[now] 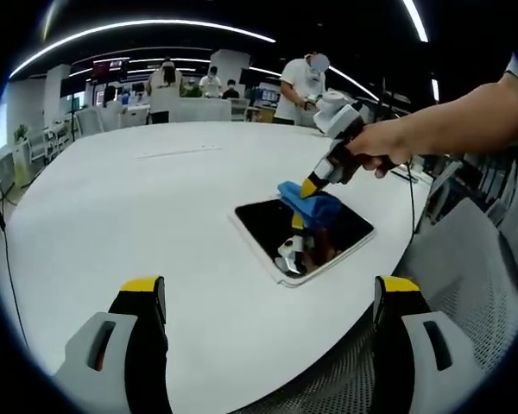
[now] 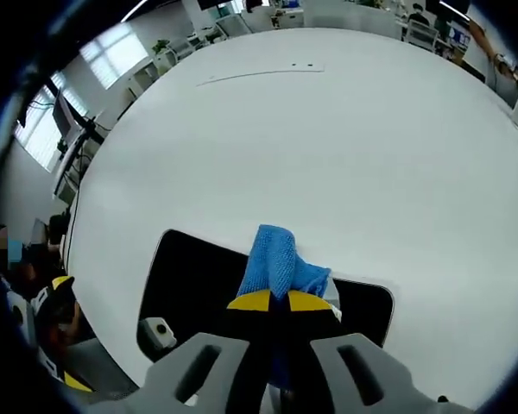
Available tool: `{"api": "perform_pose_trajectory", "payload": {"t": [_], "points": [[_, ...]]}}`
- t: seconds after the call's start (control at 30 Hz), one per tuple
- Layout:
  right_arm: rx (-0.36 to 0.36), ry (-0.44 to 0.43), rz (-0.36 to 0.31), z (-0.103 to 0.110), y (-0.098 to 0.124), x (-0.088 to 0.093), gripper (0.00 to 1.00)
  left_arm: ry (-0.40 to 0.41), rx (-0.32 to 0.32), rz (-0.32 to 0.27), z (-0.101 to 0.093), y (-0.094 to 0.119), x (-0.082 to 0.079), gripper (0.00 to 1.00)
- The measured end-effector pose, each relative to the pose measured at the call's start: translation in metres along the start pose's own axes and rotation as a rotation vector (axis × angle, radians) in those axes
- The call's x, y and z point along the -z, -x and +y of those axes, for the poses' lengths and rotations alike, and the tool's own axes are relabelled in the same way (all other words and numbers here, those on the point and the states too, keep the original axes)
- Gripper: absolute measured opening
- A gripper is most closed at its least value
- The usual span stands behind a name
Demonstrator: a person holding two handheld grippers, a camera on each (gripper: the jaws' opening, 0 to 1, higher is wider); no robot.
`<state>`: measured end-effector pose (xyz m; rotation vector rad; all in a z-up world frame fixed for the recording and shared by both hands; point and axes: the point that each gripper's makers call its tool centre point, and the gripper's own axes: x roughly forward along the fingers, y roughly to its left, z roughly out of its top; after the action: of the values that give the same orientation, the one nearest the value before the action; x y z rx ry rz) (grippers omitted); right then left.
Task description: Wipe the mirror surface with the cleaning cloth until all visible marks leave the cleaned area.
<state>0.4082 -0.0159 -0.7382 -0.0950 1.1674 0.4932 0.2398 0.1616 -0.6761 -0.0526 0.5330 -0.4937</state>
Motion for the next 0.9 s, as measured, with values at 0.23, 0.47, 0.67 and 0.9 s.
{"api": "perform_pose_trajectory", "payload": {"t": [0.23,0.47,0.67,0.9], "points": [[-0.002,-0.009,0.005,-0.003,0.001,0.001,0.0,0.004,-0.004,-0.002,0.001,0.0,-0.001,0.99],[0.015,-0.013,0.01,-0.013,0.003,0.001,0.0,0.009,-0.007,-0.004,0.002,0.0,0.0,0.99],[0.021,-0.034,-0.007,-0.022,0.005,0.003,0.0,0.003,-0.001,0.009,0.0,-0.001,0.001,0.99],[0.024,-0.049,0.005,-0.024,0.002,0.0,0.0,0.007,-0.008,0.004,0.001,0.0,0.001,0.99]]}}
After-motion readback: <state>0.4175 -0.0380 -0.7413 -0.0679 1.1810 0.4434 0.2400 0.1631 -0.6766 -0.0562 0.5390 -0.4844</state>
